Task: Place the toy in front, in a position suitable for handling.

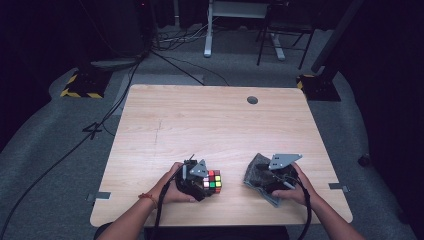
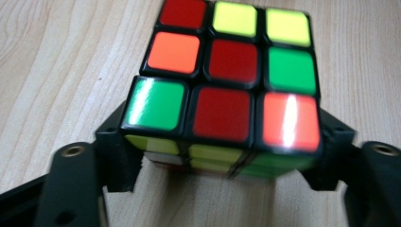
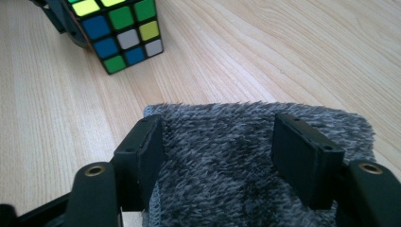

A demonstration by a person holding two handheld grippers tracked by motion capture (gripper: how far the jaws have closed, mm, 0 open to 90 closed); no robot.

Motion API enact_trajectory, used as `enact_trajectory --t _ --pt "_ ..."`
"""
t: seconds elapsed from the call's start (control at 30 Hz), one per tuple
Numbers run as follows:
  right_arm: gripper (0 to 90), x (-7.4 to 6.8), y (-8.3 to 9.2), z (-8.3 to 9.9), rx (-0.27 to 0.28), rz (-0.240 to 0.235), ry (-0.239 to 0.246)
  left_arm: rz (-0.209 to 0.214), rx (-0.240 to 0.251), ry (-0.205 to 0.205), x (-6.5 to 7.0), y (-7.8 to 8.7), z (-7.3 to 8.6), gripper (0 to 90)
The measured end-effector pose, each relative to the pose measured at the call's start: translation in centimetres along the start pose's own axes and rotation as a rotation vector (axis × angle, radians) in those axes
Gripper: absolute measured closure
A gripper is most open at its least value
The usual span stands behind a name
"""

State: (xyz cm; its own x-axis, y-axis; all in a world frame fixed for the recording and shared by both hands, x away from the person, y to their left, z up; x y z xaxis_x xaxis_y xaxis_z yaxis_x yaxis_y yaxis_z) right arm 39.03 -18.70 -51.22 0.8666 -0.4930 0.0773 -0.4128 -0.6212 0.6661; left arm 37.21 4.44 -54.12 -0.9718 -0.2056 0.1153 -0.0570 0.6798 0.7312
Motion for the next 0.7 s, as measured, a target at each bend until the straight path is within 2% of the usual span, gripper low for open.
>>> enact_trajectory --t 0.2,0.7 --pt "35.4 0.2 -0.4 -0.1 0.003 -0.005 -0.01 0.009 -0.011 -0.02 0.1 0.0 0.0 32.7" --pt "37.8 0.3 -1.1 0.1 -0.007 -0.003 -0.001 0.017 -0.003 -0.025 0.5 -0.2 0.0 33.2"
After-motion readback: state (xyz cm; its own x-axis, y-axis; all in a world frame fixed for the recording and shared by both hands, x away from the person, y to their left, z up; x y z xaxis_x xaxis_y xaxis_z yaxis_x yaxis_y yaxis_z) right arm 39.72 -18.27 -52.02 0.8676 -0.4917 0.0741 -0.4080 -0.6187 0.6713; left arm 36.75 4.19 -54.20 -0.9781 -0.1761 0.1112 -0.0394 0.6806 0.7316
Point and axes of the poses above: each handheld gripper's, and its own axes: y roughly backward along the jaws, z roughly out of its underside, x roughly to its right, the point moved 7 cm from there along -y, roughly forward along the jaws, and after that the axes turned 6 degrees about z, right-handed, at the moved point
